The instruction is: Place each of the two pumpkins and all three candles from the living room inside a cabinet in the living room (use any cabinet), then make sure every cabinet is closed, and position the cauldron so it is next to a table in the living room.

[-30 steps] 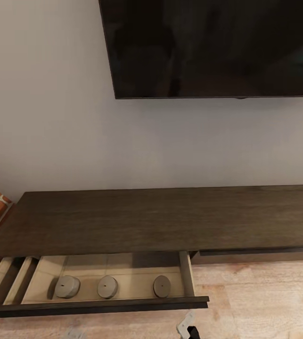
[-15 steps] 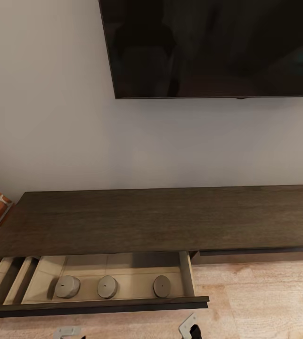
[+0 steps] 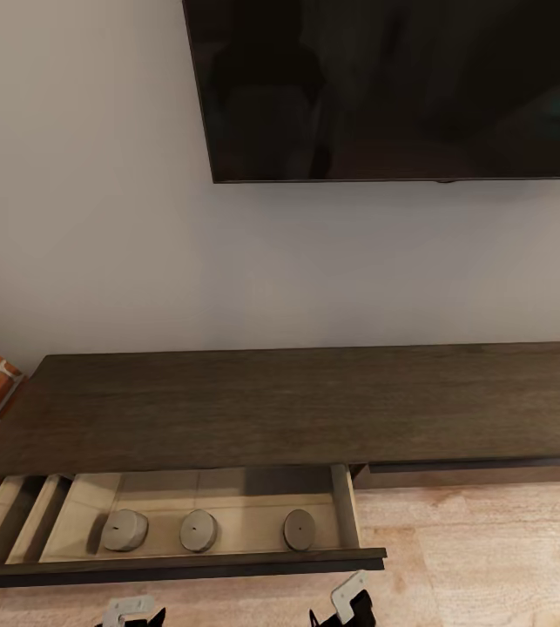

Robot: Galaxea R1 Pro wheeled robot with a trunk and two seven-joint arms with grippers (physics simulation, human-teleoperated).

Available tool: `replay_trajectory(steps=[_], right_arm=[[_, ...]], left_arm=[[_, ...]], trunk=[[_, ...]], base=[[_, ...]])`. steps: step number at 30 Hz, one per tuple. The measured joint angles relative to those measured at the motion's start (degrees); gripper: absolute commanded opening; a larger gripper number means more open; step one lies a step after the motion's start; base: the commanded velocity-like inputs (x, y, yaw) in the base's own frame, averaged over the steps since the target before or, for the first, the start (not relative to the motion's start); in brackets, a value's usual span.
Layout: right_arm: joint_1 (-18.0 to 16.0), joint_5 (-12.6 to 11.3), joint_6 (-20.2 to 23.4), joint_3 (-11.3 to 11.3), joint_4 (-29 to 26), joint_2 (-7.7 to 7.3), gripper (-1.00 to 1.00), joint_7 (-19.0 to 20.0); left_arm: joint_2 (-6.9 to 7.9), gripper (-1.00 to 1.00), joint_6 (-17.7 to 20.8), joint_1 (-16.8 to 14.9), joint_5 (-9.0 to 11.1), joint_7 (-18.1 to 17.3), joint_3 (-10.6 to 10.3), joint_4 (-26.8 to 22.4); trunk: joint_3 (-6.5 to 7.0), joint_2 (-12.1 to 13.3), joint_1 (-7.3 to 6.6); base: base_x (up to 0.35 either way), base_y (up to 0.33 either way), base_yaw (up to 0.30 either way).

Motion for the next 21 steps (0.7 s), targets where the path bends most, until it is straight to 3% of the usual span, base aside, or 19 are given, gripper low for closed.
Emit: replay_trajectory(steps=[5, 10, 20, 21], right_arm=[[0.13, -0.71, -0.87, -0.64, 0.12, 1.51, 1.0, 0.68], [0.31, -2.31, -2.48, -1.69, 0.29, 1.91, 1.0, 0.35], [0.46, -5.53, -3.35, -1.92, 0.6, 2.67, 1.0, -2.59], [0.46, -14.52, -5.52, -2.12, 0.68, 2.72, 1.0, -5.92]], left_arm=[[-0.58, 1.0, -0.18, 1.13, -0.49, -0.01, -0.35, -0.32], [-1.04, 1.0, -0.18, 0.75, -0.97, 0.9, -0.56, -0.35], [-4.3, 1.0, -0.26, 0.78, -4.33, 4.1, -0.35, -0.92], [-6.4, 1.0, -0.26, 0.8, -10.37, 14.63, -0.47, -0.91]], trunk=[[0.0, 0.0, 0.0], [0.0, 0.0, 0.0], [0.0, 0.0, 0.0], [0.0, 0.0, 0.0]], base=[[0.0, 0.0, 0.0], [0.0, 0.0, 0.0], [0.0, 0.0, 0.0], [0.0, 0.0, 0.0]])
